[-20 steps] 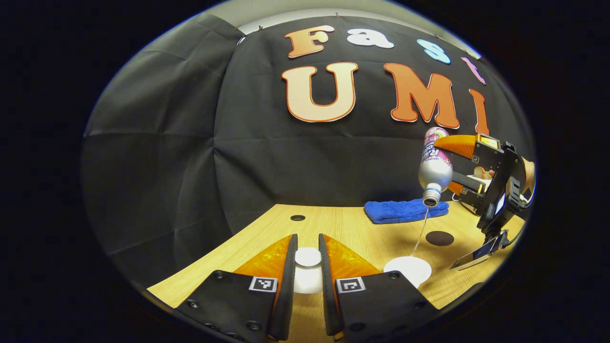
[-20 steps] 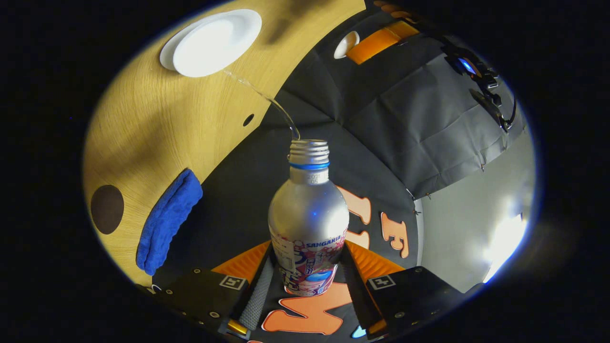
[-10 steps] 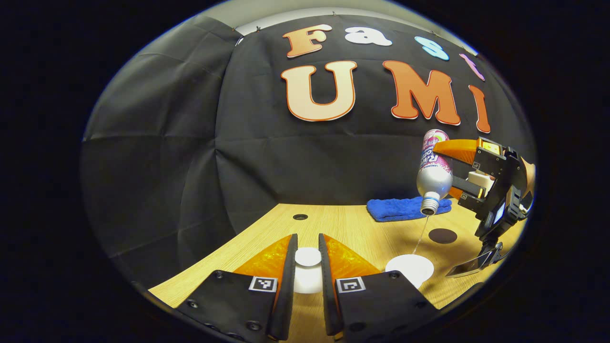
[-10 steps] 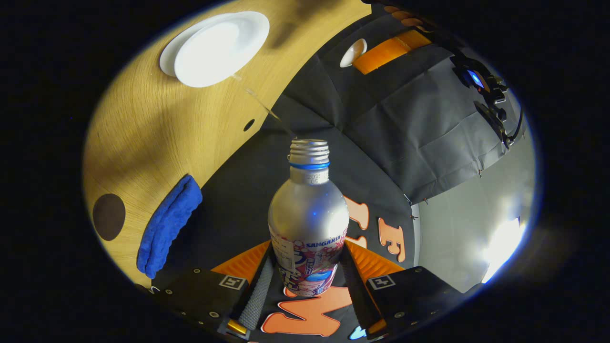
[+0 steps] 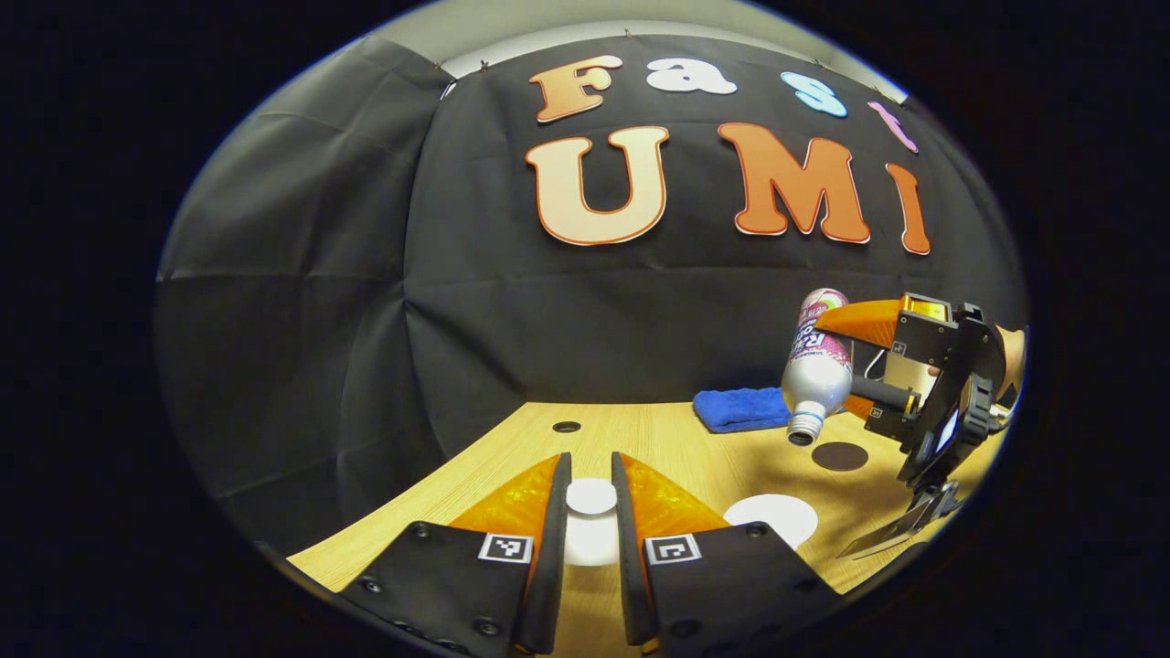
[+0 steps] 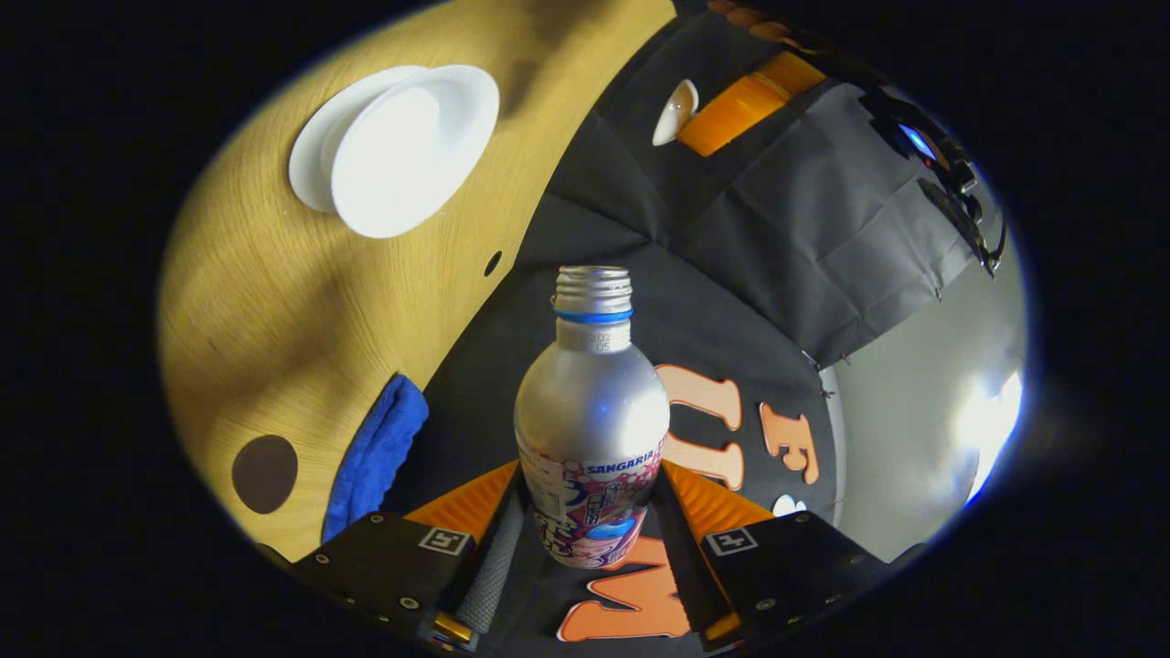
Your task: Open the teacup lid with one hand, grasp the water bottle and pour water into the teacup with the other hand; after pouring, place the water bottle on the coaster and then close the teacup lid.
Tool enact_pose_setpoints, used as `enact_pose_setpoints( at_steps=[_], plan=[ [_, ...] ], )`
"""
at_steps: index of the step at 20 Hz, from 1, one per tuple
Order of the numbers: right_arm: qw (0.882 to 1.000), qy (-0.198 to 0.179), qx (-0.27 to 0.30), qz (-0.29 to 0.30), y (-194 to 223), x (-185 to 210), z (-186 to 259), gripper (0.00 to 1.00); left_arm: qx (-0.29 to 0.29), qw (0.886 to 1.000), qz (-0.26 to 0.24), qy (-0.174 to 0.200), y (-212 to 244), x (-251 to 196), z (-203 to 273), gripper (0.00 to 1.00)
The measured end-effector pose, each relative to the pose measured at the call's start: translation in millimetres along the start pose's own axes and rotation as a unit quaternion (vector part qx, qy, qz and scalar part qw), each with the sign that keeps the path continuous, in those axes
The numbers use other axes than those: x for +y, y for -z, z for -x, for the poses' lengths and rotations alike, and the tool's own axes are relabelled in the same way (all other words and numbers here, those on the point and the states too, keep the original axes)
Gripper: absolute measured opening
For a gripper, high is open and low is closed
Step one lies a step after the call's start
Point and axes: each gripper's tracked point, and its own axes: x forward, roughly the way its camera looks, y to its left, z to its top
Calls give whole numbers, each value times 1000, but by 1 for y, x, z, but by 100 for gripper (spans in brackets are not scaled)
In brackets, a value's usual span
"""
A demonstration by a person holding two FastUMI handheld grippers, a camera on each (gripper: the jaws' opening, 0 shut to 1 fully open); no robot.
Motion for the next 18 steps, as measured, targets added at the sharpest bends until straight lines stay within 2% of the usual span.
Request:
enact_pose_setpoints(
  at_steps=[4,8,9,12,14,18],
  plan=[
    [996,3,30,-81,11,-2,4,78,-11,1000,2,8,-6,-10,-2,30],
    [984,7,60,-170,31,-21,12,78,-23,1000,1,19,-17,-21,0,28],
    [979,10,67,-194,36,-25,12,78,-25,999,1,21,-19,-23,0,31],
    [961,11,88,-263,49,-32,16,78,-32,999,0,28,-24,-28,2,31],
    [947,25,107,-302,64,-36,22,78,-35,999,0,33,-27,-31,4,31],
    [920,25,132,-367,80,-30,27,78,-41,998,-4,41,-37,-48,4,31]
  ],
)
